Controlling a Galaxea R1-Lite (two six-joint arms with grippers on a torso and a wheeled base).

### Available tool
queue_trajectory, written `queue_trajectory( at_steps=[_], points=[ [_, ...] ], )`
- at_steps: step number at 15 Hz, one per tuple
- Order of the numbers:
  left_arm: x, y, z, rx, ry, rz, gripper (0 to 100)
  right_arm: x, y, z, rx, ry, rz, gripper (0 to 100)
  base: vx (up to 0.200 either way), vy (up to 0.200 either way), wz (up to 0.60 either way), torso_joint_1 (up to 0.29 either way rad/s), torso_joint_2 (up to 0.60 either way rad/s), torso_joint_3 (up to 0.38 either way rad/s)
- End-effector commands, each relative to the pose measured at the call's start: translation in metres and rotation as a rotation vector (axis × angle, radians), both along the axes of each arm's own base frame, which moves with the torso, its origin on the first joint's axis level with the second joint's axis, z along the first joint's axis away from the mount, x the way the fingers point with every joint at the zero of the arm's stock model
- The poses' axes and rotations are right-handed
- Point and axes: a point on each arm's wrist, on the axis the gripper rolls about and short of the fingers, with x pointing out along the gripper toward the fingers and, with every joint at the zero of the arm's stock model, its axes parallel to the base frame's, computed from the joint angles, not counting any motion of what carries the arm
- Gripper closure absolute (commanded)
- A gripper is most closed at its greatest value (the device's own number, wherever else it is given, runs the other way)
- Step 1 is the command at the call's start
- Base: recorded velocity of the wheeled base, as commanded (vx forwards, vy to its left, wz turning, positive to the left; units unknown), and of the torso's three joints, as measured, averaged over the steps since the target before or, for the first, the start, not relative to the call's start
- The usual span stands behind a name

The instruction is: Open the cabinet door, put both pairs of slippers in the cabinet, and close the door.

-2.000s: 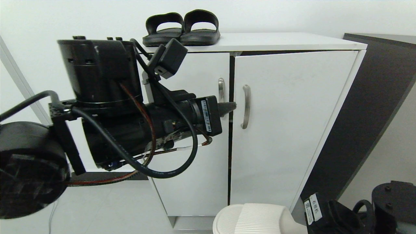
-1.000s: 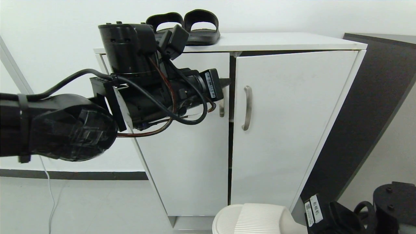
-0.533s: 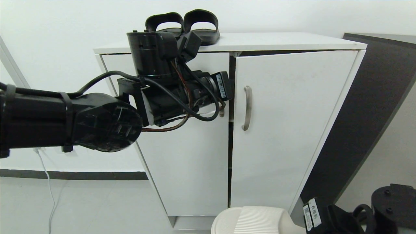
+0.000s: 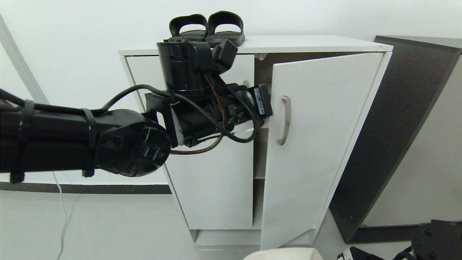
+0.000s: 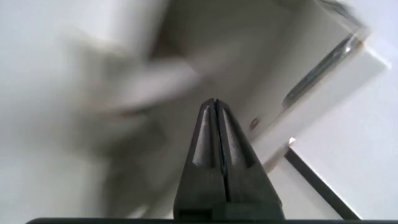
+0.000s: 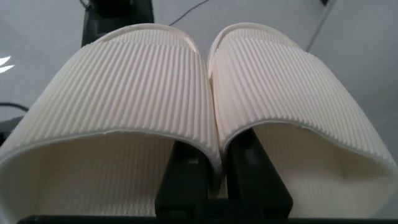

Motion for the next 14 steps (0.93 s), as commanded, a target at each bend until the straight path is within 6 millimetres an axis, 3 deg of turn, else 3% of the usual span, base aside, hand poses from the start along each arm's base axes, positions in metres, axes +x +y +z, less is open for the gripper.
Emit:
queue_trajectory(
  at_steps=[1, 2, 3, 7, 11, 14],
  points=[
    [-0.021, -0.013, 0.001, -0.006, -0.008, -0.065, 100, -0.003, 0.000, -0.001, -0.005, 0.001, 0.014, 100, -0.200, 0.000, 0.00, 0.002, 0.00, 0.007],
    [-0.041, -0.027, 0.005, -0.035, -0.035, -0.132, 100, -0.004, 0.000, -0.002, -0.007, 0.003, 0.017, 100, -0.200, 0.000, 0.00, 0.007, 0.00, 0.007],
    [-0.046, -0.031, 0.007, -0.049, -0.048, -0.148, 100, -0.004, 0.000, -0.002, -0.008, 0.004, 0.017, 100, -0.200, 0.000, 0.00, 0.007, 0.01, 0.007],
    [-0.040, -0.023, 0.009, -0.056, -0.060, -0.109, 100, -0.003, 0.001, -0.001, 0.000, 0.006, 0.015, 100, 0.000, 0.000, 0.00, 0.000, 0.00, 0.000],
    [-0.034, 0.024, 0.018, -0.053, -0.068, -0.002, 100, 0.016, 0.001, 0.006, 0.017, -0.013, -0.099, 100, 0.000, 0.000, 0.00, 0.000, 0.00, 0.000],
    [-0.059, 0.086, 0.034, -0.028, -0.064, 0.112, 100, 0.048, 0.014, 0.019, 0.054, -0.003, -0.392, 100, 0.000, 0.000, 0.00, 0.000, 0.00, 0.000]
  ],
)
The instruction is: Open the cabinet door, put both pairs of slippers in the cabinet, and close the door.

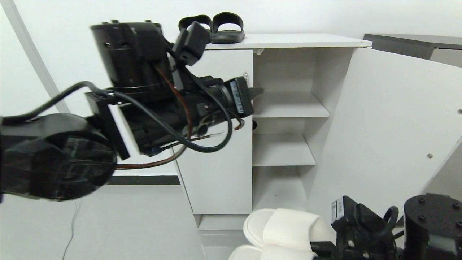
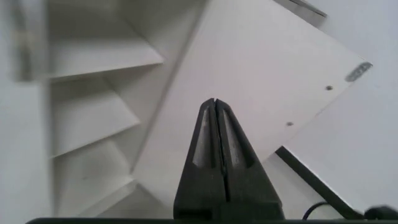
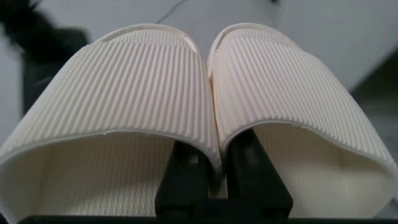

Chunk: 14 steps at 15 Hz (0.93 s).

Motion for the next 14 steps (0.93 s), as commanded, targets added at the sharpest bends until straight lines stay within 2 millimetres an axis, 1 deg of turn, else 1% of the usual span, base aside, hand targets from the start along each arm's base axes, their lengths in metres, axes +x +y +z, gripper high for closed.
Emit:
queue_trajectory(
  at_steps=[1, 2, 3, 4, 5, 6, 7, 9, 10, 11, 12, 14],
  points=[
    [-0.033, 0.055, 0.020, 0.005, -0.035, 0.086, 100, 0.019, 0.011, 0.001, -0.007, -0.006, -0.139, 100, 0.000, 0.000, 0.00, 0.000, 0.00, 0.000],
    [-0.062, 0.084, 0.024, 0.049, -0.070, 0.123, 100, 0.033, 0.023, -0.005, -0.041, -0.025, -0.259, 100, 0.000, 0.000, 0.00, 0.000, 0.00, 0.000],
    [-0.080, 0.099, 0.025, 0.071, -0.082, 0.157, 100, 0.041, 0.030, -0.005, -0.044, -0.051, -0.341, 100, 0.000, 0.000, 0.00, 0.000, 0.00, 0.000],
    [-0.099, 0.113, 0.022, 0.086, -0.080, 0.221, 100, 0.051, 0.037, -0.003, -0.033, -0.070, -0.444, 100, 0.000, 0.000, 0.00, 0.000, 0.00, 0.000],
    [-0.103, 0.116, 0.020, 0.090, -0.073, 0.242, 100, 0.053, 0.039, -0.003, -0.032, -0.075, -0.470, 100, 0.000, 0.000, 0.00, 0.000, 0.00, 0.000],
    [-0.126, 0.134, 0.010, 0.111, -0.087, 0.351, 100, 0.065, 0.049, -0.004, -0.031, -0.094, -0.589, 100, 0.000, 0.000, 0.00, 0.000, 0.00, 0.000],
    [-0.137, 0.143, 0.000, 0.119, -0.083, 0.425, 100, 0.070, 0.053, -0.005, -0.033, -0.099, -0.628, 100, 0.000, 0.000, 0.00, 0.000, 0.00, 0.000],
    [-0.149, 0.162, -0.029, 0.168, -0.037, 0.591, 100, 0.085, 0.057, -0.015, -0.074, -0.122, -0.760, 100, 0.000, 0.000, 0.00, 0.000, 0.00, 0.000],
    [-0.153, 0.174, -0.045, 0.221, -0.022, 0.696, 100, 0.093, 0.059, -0.017, -0.081, -0.137, -0.832, 100, 0.000, 0.000, 0.00, 0.000, 0.00, 0.000],
    [-0.159, 0.183, -0.062, 0.277, -0.004, 0.811, 100, 0.097, 0.059, -0.017, -0.077, -0.144, -0.862, 100, 0.000, 0.000, 0.00, 0.000, 0.00, 0.000],
    [-0.171, 0.193, -0.082, 0.301, 0.020, 0.924, 100, 0.099, 0.058, -0.016, -0.068, -0.145, -0.870, 100, 0.000, 0.000, 0.00, 0.000, 0.00, 0.000],
    [-0.200, 0.205, -0.110, 0.268, 0.016, 1.032, 100, 0.100, 0.056, -0.015, -0.064, -0.147, -0.879, 100, 0.000, 0.000, 0.00, 0.000, 0.00, 0.000]
  ],
)
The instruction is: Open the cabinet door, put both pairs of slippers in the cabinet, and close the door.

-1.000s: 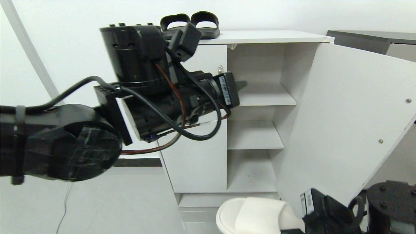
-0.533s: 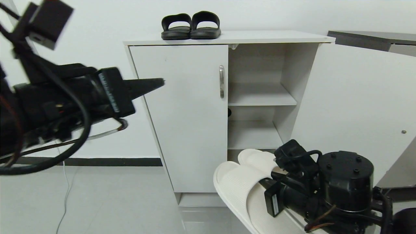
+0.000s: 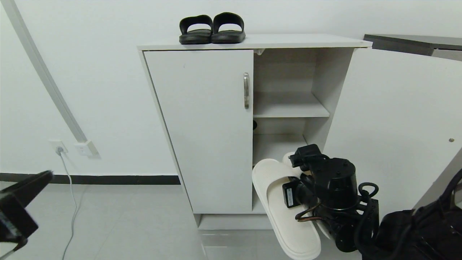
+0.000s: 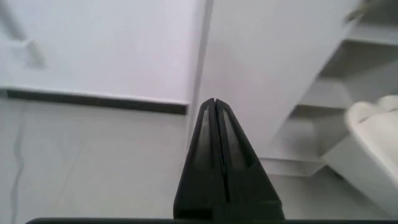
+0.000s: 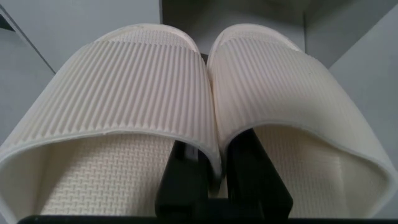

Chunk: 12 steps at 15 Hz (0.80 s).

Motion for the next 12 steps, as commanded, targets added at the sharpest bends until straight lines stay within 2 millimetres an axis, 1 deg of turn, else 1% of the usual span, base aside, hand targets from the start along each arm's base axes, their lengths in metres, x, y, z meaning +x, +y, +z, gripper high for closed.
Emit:
queue_trajectory(
  at_steps=[1, 2, 3, 4, 5, 6, 7, 8, 10, 11, 12],
  points=[
    [-0.049, 0.022, -0.045, -0.007, -0.073, 0.253, 100, 0.002, 0.001, -0.004, -0.009, 0.008, -0.005, 100, 0.000, 0.000, 0.00, 0.000, 0.00, 0.000],
    [-0.061, 0.024, -0.056, -0.005, -0.101, 0.334, 100, 0.002, 0.000, -0.004, -0.007, 0.007, -0.004, 100, 0.000, 0.000, 0.00, 0.000, 0.00, 0.000],
    [-0.068, 0.024, -0.067, 0.007, -0.117, 0.368, 100, 0.002, 0.001, -0.004, -0.006, 0.006, -0.004, 100, 0.000, 0.000, 0.00, 0.000, 0.00, 0.000],
    [-0.072, 0.024, -0.073, 0.018, -0.122, 0.364, 100, 0.002, 0.000, -0.005, -0.007, 0.007, -0.004, 100, 0.000, 0.000, 0.00, 0.000, 0.00, 0.000],
    [-0.080, 0.022, -0.094, 0.058, -0.117, 0.359, 100, 0.002, 0.000, -0.006, -0.011, 0.012, -0.001, 100, 0.000, 0.000, 0.00, 0.000, 0.00, 0.000],
    [-0.084, 0.021, -0.108, 0.072, -0.108, 0.359, 100, 0.002, 0.000, -0.007, -0.013, 0.012, -0.002, 100, 0.000, 0.000, 0.00, 0.000, 0.00, 0.000],
    [-0.089, 0.018, -0.118, 0.096, -0.120, 0.315, 100, 0.002, 0.001, -0.006, -0.009, 0.010, 0.001, 100, 0.000, 0.000, 0.00, 0.000, 0.00, 0.000],
    [-0.092, 0.016, -0.127, 0.108, -0.077, 0.251, 100, 0.002, 0.001, -0.006, -0.005, 0.004, 0.000, 100, 0.000, 0.000, 0.00, 0.000, 0.00, 0.000],
    [-0.091, 0.014, -0.132, 0.103, -0.029, 0.124, 100, 0.001, 0.001, -0.006, -0.006, 0.005, 0.003, 100, 0.000, 0.000, 0.00, 0.000, 0.00, 0.000],
    [-0.091, 0.012, -0.132, 0.149, -0.029, 0.032, 100, 0.001, 0.001, -0.006, 0.000, 0.000, 0.004, 100, 0.000, 0.000, 0.00, 0.000, 0.00, 0.000],
    [-0.091, 0.011, -0.132, 0.191, -0.025, 0.013, 100, 0.001, 0.001, -0.005, 0.001, -0.002, 0.005, 100, 0.000, 0.000, 0.00, 0.000, 0.00, 0.000]
  ],
)
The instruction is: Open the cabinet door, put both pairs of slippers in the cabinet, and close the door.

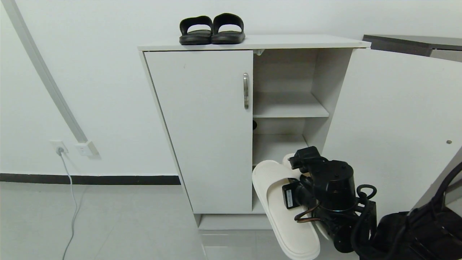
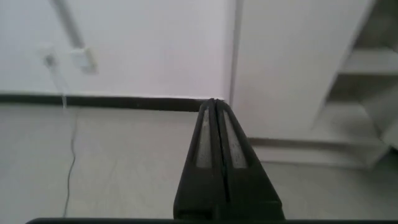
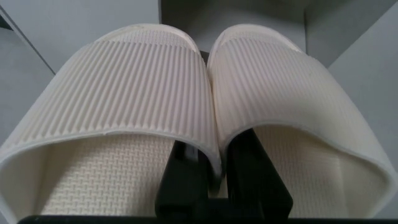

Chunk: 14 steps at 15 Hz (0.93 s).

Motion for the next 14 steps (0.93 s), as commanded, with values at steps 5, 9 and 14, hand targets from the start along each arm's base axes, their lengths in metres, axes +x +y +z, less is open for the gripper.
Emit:
queue_trajectory(
  at_steps=[5, 9, 14],
  points=[
    [-0.0032, 0.0025, -0.0048, -0.005, 0.004, -0.250, 100, -0.0013, -0.0002, 0.0000, 0.001, -0.002, 0.006, 100, 0.000, 0.000, 0.00, 0.000, 0.00, 0.000],
    [-0.0091, 0.0028, -0.0081, -0.012, -0.062, -0.136, 100, -0.0007, 0.0005, -0.0002, 0.008, -0.008, 0.007, 100, 0.000, 0.000, 0.00, 0.000, 0.00, 0.000],
    [-0.0092, 0.0028, -0.0081, -0.061, -0.064, -0.134, 100, 0.0020, 0.0038, 0.0015, 0.026, -0.024, -0.004, 100, 0.000, 0.000, 0.00, 0.000, 0.00, 0.000]
  ],
)
